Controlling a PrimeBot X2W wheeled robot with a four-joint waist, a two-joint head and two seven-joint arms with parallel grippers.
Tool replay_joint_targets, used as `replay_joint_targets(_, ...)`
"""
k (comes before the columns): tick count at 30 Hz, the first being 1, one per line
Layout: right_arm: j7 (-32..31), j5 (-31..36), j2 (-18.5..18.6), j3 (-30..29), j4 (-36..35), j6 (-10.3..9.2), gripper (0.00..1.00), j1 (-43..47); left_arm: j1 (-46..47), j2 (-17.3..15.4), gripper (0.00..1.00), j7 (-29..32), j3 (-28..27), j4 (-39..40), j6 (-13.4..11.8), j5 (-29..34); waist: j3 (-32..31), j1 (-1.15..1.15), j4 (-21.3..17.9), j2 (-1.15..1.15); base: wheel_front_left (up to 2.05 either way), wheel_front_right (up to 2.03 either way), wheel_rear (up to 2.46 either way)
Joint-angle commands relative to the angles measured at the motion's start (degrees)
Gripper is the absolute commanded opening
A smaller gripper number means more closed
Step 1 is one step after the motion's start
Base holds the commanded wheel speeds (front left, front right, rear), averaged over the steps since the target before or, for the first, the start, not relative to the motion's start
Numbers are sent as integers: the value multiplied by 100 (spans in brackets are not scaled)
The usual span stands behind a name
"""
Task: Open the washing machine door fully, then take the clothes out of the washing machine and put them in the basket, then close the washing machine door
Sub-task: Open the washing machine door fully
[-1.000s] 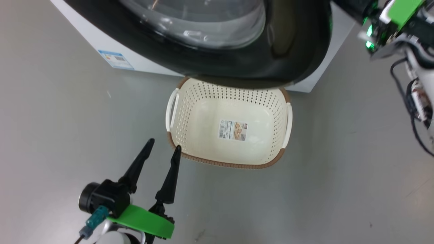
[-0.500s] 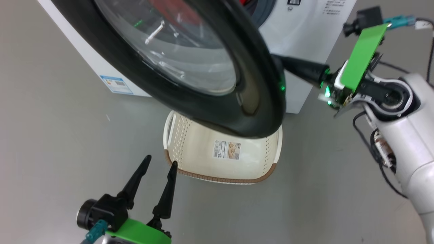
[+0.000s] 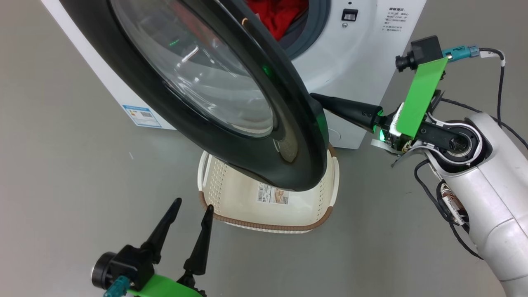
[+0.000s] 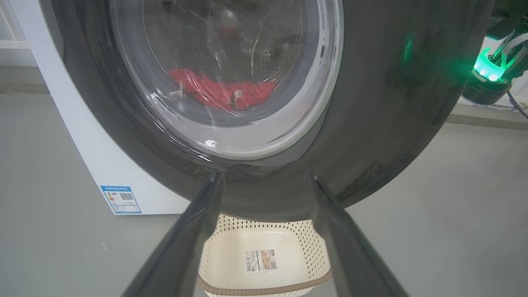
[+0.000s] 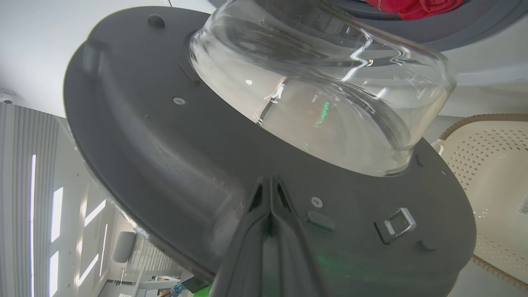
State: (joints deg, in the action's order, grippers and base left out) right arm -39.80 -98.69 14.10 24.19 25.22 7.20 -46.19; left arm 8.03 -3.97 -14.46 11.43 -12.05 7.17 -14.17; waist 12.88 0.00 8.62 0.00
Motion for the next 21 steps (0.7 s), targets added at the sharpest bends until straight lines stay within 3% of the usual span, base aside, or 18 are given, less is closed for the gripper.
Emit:
replay_joint_targets(1, 84, 90, -81, -8, -175, 29, 0, 57, 23, -44, 100, -54, -208, 159, 32, 30, 13, 0, 6, 0, 0, 0, 0)
replay_joint_targets(8, 497, 315, -18, -210, -81, 29, 0, 73, 46, -46, 100, -54, -243, 151, 32, 11, -6, 0, 3, 0, 0, 0, 0)
replay_joint_targets(9, 573, 348, 2, -255, -80, 29, 4, 96, 45, -48, 100, -54, -243, 141, 32, 8, -19, 0, 0, 0, 0, 0, 0)
replay_joint_targets(10, 651, 382, 24, -297, -72, 29, 20, 131, 44, -53, 100, -54, -243, 129, 32, 3, -32, 0, -5, 0, 0, 0, 0)
replay_joint_targets(11, 701, 425, 44, -312, -82, 29, 27, 180, 39, -62, 100, -54, -251, 116, 32, -1, -58, 0, -20, 0, 0, 0, 0)
replay_joint_targets(12, 852, 524, 91, -357, -101, 29, 84, 315, 22, -79, 100, -54, -279, 100, 32, -11, -95, 0, -56, 0, 0, 0, 0)
replay_joint_targets(13, 926, 580, 116, -370, -118, 29, 100, 397, 15, -86, 100, -54, -298, 93, 32, -18, -116, 0, -76, 0, 0, 0, 0)
replay_joint_targets(21, 1606, 1164, 343, -286, -211, 29, 100, 1255, -72, -182, 100, -54, -490, 56, 32, -53, -283, 0, -297, 0, 0, 0, 0)
